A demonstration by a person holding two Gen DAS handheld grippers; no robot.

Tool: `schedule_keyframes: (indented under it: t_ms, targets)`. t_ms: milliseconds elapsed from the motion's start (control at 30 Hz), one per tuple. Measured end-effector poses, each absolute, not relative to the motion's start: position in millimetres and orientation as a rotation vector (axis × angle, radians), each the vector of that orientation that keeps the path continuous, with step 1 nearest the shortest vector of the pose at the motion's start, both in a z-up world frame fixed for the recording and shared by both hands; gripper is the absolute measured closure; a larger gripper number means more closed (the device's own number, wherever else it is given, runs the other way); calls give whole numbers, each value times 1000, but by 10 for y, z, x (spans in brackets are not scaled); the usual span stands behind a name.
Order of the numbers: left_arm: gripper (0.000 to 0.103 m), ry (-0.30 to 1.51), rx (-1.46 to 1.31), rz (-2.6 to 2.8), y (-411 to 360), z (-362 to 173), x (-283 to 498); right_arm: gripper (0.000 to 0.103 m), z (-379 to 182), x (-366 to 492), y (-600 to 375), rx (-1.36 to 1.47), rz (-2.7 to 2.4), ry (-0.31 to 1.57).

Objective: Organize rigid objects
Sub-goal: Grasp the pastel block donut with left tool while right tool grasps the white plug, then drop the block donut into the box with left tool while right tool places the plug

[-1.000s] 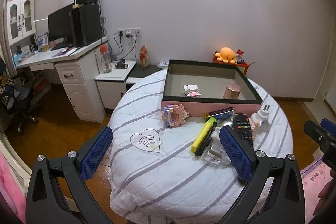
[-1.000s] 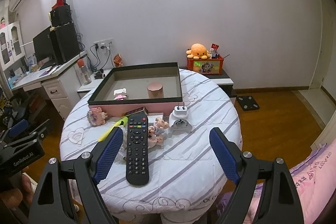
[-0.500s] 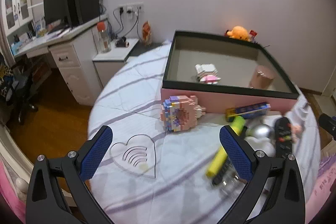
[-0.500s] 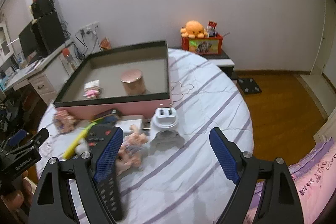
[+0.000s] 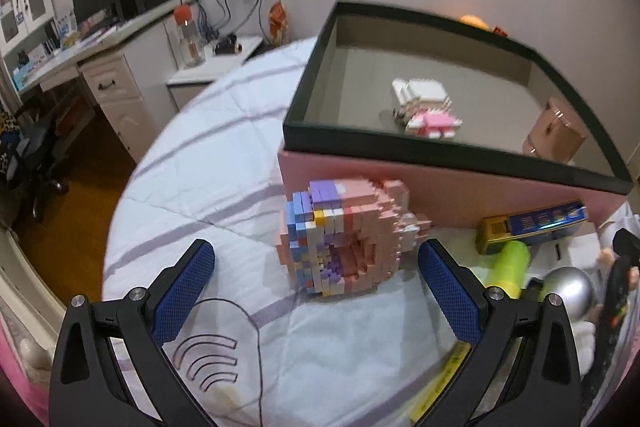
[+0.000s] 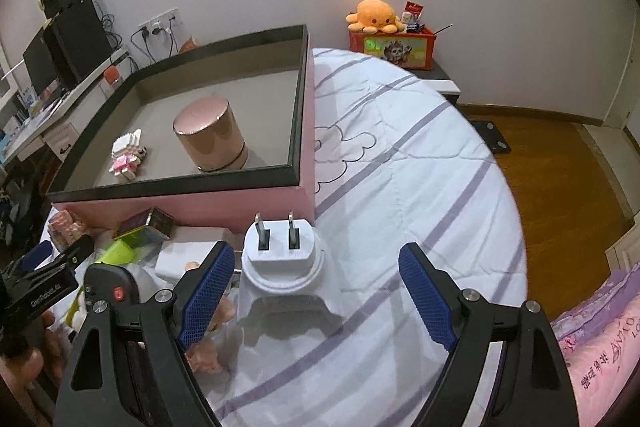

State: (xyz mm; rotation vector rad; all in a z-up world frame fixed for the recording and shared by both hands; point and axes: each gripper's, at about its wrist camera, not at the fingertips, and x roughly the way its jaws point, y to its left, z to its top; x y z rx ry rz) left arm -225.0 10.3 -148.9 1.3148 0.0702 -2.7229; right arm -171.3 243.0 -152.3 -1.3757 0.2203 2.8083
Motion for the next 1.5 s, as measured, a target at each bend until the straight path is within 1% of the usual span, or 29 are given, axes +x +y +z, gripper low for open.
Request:
schedule_keyframes:
  t_ms: [67,100,133,200,233,267,500,733,1100,1233,1500]
  targets:
    - [2,91,1334,-2718,82,-1509,-2280,37,-1547,-1733,2428,-1388,2822,229]
    - [7,101,1332,-2727,76,-1505,-2284,41,-1563,-1761,2431,-1392,2831,230]
    - [12,107,1332,-2740,78,-1500,-2287,50,-1570,-1760,2431,-1395,2842,244]
    - [30,109,1321,-2751,83,-1487,-2276,51,-1565,-1751,2418,-1387,2845,234]
    - [35,115,1316,-2759,82,-1478,-2264,51,-1559,-1741,2412,-1382,2847,231]
    - [43,125,1314,-2769,75,-1473,-2253,51,-1554,-1727,2408,-1378,2850,231]
    - [44,208,1298,-2811,11,-1415,-2149,51,-1452,-1586,2443,-1335,2863,250]
    - [44,181,1249,-2852,-10,-1215,-1955,51,-1171,-1407,2473,-1247,2885,240]
    - [44,150,1105,-2966,12,-663,-1745,51,-695,-1342,2178,-1144,2994,170]
    - [44,125,1040,-3021,106,-458,-1820,51,-561,-1503,2018,-1124,3045,130]
    - [44,82,974,-3086,344,-238,-2312,51,-394,-2030,1864,-1091,3097,75]
